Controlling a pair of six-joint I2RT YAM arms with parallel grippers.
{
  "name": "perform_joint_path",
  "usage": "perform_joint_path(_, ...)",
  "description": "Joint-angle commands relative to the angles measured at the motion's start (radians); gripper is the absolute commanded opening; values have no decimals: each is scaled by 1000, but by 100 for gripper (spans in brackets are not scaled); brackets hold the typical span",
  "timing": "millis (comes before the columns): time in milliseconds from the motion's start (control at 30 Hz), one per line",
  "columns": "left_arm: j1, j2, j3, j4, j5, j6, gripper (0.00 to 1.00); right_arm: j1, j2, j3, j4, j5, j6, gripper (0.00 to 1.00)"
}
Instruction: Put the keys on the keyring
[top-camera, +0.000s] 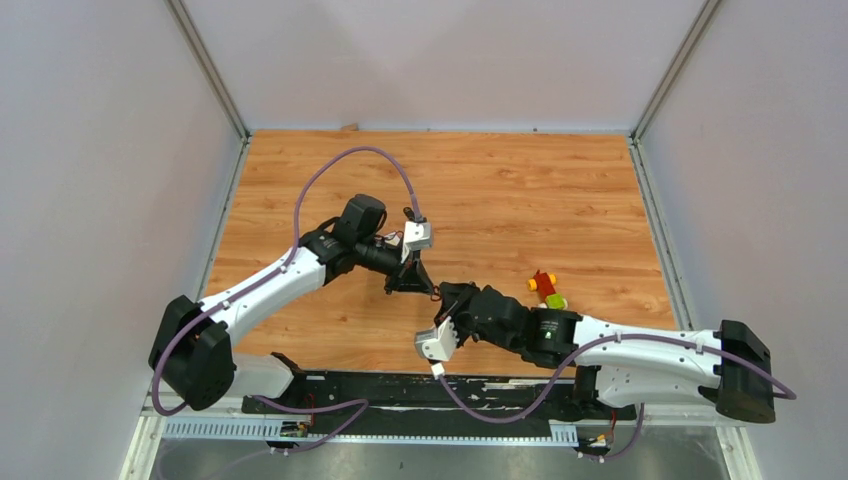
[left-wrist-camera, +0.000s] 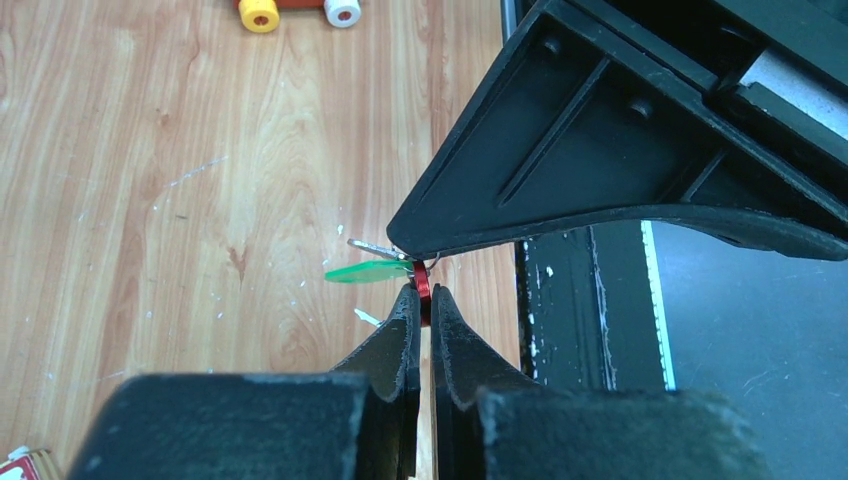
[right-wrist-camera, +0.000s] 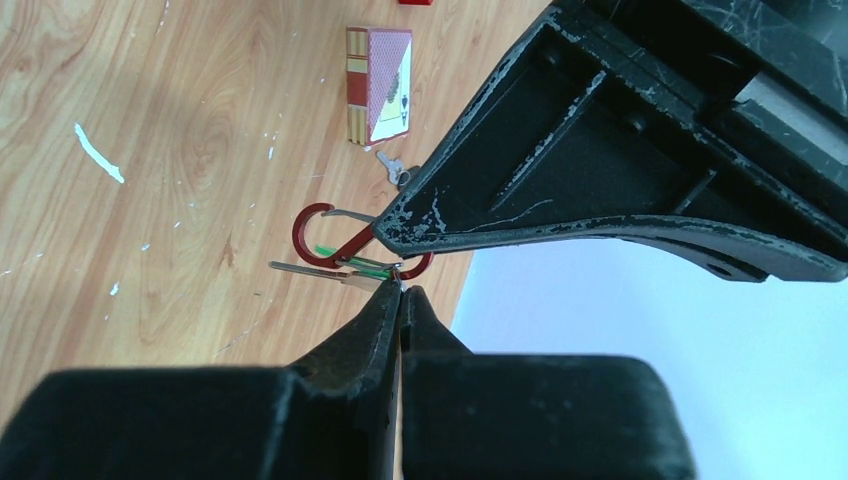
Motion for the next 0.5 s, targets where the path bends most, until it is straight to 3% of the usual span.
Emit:
perform_joint_path(0,-35,9,21,-90,91,19,0,-16,-78,3,282,44,-108,0)
perform_joint_path(100,-35,12,31,-102,91,19,0,-15,-92,2,209,7,-141,0)
perform_joint_path(233,-36,22,40,-112,96,16,0,-23,-87,68,63,-77,-58,0)
perform_joint_path(467,-59,25,67,-165,96,38,0,-80,-82,126,-26,-215,27,0)
